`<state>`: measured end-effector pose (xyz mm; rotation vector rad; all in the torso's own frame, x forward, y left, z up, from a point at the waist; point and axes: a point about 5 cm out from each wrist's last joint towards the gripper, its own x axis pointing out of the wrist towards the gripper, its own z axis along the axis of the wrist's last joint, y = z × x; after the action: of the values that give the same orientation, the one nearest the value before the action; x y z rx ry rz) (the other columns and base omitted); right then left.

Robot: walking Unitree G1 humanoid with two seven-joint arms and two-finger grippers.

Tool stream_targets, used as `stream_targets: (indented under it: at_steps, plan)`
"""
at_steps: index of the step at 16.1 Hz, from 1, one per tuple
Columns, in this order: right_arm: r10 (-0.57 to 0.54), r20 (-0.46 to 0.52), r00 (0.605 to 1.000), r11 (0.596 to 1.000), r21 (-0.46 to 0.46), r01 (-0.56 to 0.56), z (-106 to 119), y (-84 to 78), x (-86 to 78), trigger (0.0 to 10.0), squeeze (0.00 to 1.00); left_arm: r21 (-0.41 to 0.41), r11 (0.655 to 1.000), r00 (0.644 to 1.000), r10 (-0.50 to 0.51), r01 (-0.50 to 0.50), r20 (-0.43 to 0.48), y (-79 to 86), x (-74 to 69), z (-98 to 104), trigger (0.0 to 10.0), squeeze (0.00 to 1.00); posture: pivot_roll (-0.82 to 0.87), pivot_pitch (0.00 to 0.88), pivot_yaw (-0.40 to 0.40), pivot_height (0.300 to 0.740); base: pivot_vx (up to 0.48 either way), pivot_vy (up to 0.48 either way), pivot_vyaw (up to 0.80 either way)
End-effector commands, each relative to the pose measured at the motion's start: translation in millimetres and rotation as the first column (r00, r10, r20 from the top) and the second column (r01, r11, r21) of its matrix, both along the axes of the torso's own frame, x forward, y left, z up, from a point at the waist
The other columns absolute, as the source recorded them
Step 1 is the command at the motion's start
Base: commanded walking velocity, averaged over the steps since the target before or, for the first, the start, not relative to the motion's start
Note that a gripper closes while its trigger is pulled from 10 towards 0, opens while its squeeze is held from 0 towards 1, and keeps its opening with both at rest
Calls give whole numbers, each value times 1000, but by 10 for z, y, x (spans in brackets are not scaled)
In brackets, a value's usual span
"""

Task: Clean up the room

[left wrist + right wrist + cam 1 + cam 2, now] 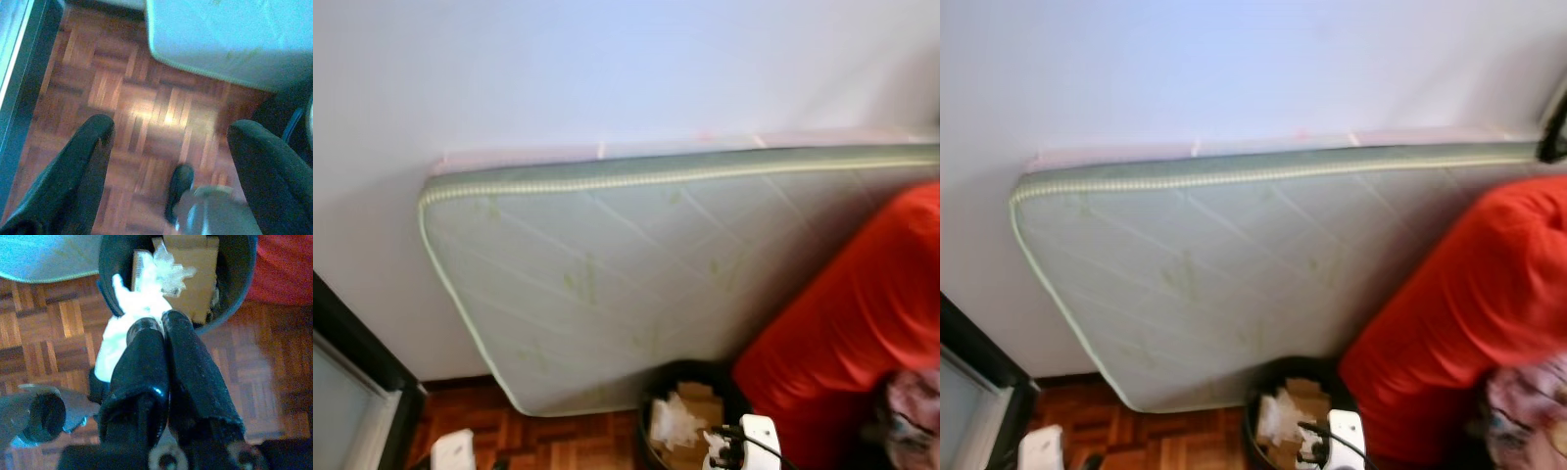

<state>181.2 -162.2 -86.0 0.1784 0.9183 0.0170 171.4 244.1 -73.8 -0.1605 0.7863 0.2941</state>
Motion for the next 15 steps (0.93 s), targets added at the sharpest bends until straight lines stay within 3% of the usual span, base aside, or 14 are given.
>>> stream_targets:
  at_steps: [1, 4, 7, 9, 13, 15]
  plan:
    - [-15, -1, 1000, 1000, -19, 15, 2, -32, 4, 10000, 0, -2, 1000, 1000, -14, 14, -9, -39, -27, -22, 10000, 0, 53, 0, -2, 740, 352, 0, 0]
    - [22, 46, 999, 1000, 6, -22, 72, 123, 156, 10000, 0, 1, 1000, 1000, -16, 16, 3, -41, -46, -24, 10000, 0, 61, 0, -5, 740, 0, 0, 0]
    - [56, 94, 994, 998, 7, -57, 147, 110, 284, 10000, 0, -5, 999, 999, -34, 34, 41, -72, -35, -11, 10000, 0, 96, 0, -11, 740, 0, 0, 0]
    - [42, 134, 990, 999, 5, -43, 255, 161, 475, 10000, 0, 2, 999, 997, -45, 45, 59, -89, -50, -10, 10000, 0, 130, 0, -13, 740, 0, 0, 0]
    - [2, 233, 972, 1000, -2, -2, 484, 178, 803, 10000, 0, 28, 997, 985, -74, 71, 157, -117, 4, 58, 10000, 0, 170, 72, -23, 740, 0, 0, 0]
    - [21, 287, 958, 1000, 4, -23, 579, 206, 911, 10000, 0, 58, 994, 962, -104, 93, 253, -162, 122, 158, 10000, 0, 175, 103, -34, 740, 0, 0, 0]
